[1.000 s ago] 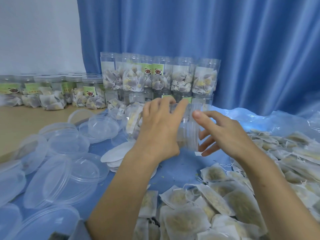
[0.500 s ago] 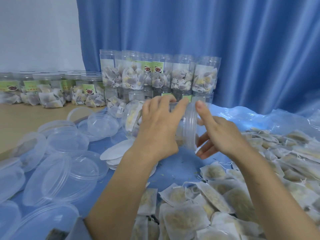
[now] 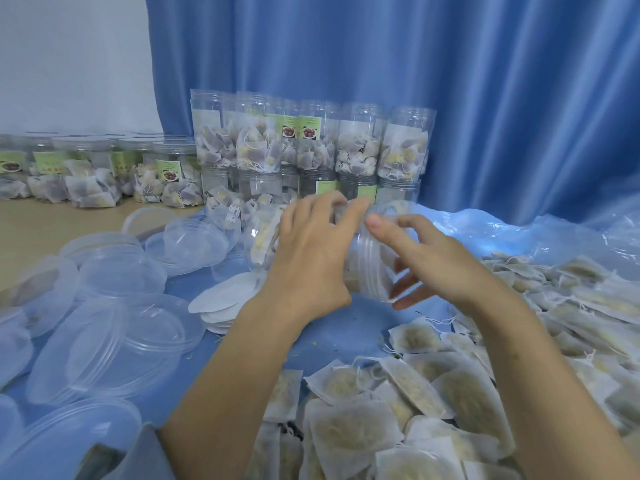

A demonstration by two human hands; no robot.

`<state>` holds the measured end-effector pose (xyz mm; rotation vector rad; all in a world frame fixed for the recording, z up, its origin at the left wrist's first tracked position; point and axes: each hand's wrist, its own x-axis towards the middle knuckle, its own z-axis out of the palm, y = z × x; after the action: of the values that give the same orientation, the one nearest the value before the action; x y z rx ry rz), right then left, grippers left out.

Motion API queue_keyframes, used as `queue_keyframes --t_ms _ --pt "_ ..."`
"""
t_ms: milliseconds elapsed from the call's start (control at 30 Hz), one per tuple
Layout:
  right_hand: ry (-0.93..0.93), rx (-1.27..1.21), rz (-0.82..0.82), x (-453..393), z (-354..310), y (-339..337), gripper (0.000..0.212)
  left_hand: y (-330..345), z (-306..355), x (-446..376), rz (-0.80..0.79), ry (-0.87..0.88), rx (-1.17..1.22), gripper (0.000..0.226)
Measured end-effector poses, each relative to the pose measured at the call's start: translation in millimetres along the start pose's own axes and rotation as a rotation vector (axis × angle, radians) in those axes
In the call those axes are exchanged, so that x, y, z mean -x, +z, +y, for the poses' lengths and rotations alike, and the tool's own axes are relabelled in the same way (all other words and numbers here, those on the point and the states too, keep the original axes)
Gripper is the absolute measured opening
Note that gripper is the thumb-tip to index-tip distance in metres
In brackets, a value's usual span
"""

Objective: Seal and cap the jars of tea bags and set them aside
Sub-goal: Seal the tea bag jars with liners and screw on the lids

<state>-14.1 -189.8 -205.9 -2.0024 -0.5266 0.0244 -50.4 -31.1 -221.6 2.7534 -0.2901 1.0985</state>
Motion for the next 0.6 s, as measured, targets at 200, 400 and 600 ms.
queue_keyframes --t_ms 200,400,600 --pt "-0.364 0.247 0.041 -1 4 0 0.103 3 -1 -2 -0.068 -0.132 0.258 0.112" --pt "-0.395 0.222 0.246 -3 10 9 0.091 15 3 1 0.107 -0.153 0.351 0.098" --pt "-0.351 -0.225 0.368 -11 1 23 0.11 7 12 -23 0.203 -0.331 0.661 0.095"
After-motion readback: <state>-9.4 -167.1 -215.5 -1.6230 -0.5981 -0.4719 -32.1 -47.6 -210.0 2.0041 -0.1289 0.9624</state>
